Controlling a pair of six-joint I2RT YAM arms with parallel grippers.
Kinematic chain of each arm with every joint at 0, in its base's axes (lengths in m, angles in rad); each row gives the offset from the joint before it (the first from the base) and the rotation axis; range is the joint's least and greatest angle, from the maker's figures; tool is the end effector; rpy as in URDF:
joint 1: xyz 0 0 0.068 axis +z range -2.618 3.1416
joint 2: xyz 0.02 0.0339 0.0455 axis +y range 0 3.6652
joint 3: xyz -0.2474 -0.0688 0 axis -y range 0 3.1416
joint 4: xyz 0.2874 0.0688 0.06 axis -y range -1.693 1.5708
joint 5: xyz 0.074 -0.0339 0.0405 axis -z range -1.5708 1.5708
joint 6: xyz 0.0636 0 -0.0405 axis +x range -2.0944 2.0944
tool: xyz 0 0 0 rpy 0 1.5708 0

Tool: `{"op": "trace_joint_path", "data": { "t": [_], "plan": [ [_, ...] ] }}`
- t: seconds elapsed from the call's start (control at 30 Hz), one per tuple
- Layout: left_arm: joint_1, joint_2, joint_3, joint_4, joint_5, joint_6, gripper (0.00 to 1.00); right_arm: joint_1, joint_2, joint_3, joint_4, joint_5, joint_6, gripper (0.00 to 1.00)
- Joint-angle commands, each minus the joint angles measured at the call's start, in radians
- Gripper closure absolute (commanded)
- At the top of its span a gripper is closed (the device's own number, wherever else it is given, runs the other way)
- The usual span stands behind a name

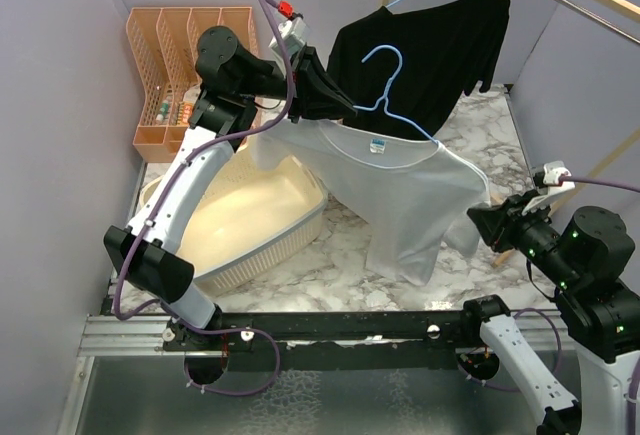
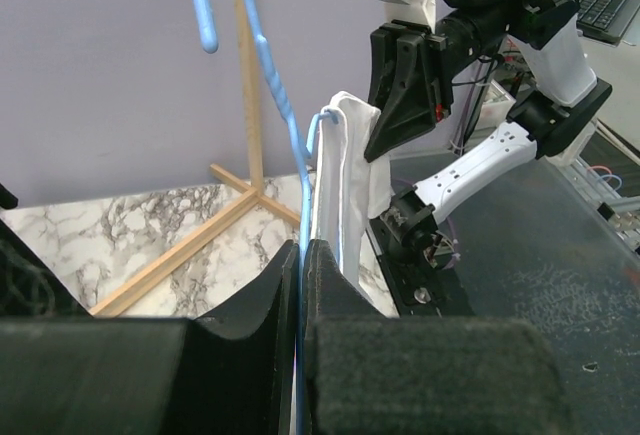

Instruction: Remove the t-shirt from the hanger

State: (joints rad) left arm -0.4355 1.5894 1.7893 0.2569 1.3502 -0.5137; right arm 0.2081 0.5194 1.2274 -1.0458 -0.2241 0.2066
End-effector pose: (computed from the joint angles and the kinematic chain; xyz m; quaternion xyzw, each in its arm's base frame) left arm 0.3122 -0.2137 0.5155 0.5140 0.4331 -0.5967 0.4384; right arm 0.1075 0.0371 0.4237 -0.0653 0.8107 0.2076 0.5435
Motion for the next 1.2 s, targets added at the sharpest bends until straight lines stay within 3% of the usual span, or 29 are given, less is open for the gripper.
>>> {"op": "trace_joint_path", "data": {
  "t": [0.0,0.3,0.57,0.77,1.03,1.17],
  "plan": [
    [0.004,-0.058,-0.034,0.059,0.024,-0.023,1.0,0.002,-0.012,-0.003,0.043,0.116,0.027,0.98],
    [0.038,-0.132,-0.102,0.068,-0.02,0.008,1.0,0.002,0.034,0.037,-0.075,0.523,0.168,0.99],
    [0.12,-0.125,-0.042,0.108,-0.078,-0.011,1.0,0.02,0.029,0.022,-0.134,0.671,0.257,0.99],
    [0.208,-0.152,-0.044,0.147,-0.056,-0.039,1.0,0.078,0.033,0.011,-0.159,0.727,0.312,0.99],
    [0.221,-0.207,-0.095,0.186,-0.063,-0.057,1.0,0.108,0.056,-0.001,-0.142,0.7,0.296,0.99],
    [0.221,-0.193,-0.14,0.408,-0.098,-0.234,1.0,0.108,0.091,-0.009,-0.12,0.552,0.241,0.99]
  ]
}}
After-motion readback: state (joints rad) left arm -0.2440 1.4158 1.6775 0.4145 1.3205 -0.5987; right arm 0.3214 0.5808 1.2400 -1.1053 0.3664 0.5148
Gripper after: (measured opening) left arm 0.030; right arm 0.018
